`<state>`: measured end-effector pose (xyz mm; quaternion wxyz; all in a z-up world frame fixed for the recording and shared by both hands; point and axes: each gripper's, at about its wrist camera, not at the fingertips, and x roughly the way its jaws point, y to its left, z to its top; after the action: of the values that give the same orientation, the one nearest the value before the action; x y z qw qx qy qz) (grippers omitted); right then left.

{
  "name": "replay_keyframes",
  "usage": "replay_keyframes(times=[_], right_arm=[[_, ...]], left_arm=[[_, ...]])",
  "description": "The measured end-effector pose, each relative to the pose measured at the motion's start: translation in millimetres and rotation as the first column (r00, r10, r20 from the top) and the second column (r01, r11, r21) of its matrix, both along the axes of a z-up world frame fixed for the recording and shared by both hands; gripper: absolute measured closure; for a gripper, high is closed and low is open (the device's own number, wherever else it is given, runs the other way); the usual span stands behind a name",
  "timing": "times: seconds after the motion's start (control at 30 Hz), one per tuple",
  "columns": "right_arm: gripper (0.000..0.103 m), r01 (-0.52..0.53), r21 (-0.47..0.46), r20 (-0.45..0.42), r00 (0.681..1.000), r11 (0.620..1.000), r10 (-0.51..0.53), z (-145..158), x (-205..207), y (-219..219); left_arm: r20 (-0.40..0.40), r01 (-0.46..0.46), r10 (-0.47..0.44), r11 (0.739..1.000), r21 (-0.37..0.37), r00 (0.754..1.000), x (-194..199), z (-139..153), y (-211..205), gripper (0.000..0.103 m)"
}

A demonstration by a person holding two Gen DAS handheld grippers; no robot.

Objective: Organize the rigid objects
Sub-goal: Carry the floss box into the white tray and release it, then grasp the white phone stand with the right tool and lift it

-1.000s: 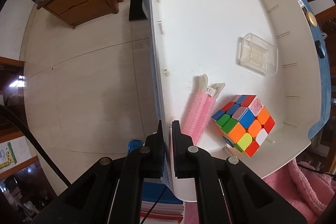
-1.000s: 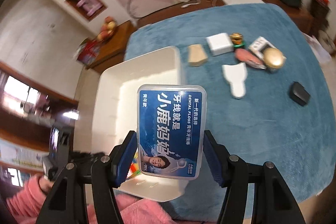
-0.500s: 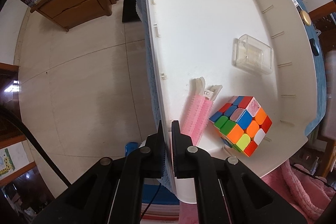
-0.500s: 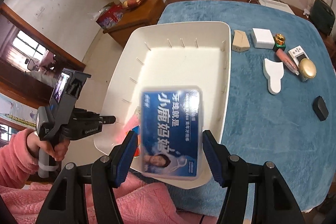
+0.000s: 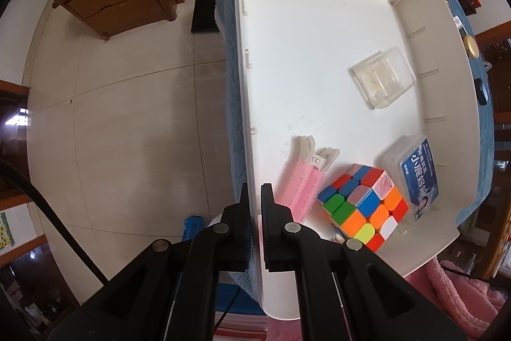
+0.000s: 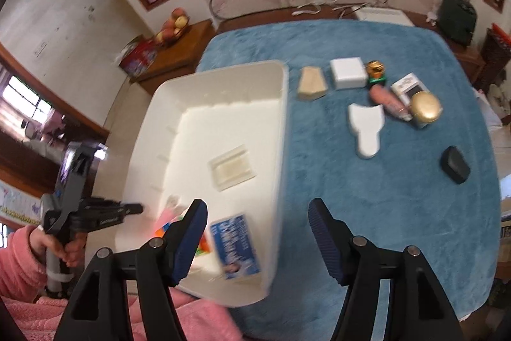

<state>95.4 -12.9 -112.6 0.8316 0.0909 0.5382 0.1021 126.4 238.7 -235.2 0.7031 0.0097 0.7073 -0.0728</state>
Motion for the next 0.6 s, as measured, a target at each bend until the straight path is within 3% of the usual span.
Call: replay_keyframes(times=[0.33,0.6], right_arm=[[0.034,0.12,-0.008,0.086,0.989,0.993,-0.119,-14,37,-58],[0.03,0.153,-0.01,0.043,0.987,0.988,-0.153,-50,82,-85]], left_arm=[[-0.009,-0.039,0.04,0.999,0.022,0.999,1,-2,0,0.099],[-0.034,-0.095,0.097,0.994,0.044,0.995,8,-9,3,0.099]])
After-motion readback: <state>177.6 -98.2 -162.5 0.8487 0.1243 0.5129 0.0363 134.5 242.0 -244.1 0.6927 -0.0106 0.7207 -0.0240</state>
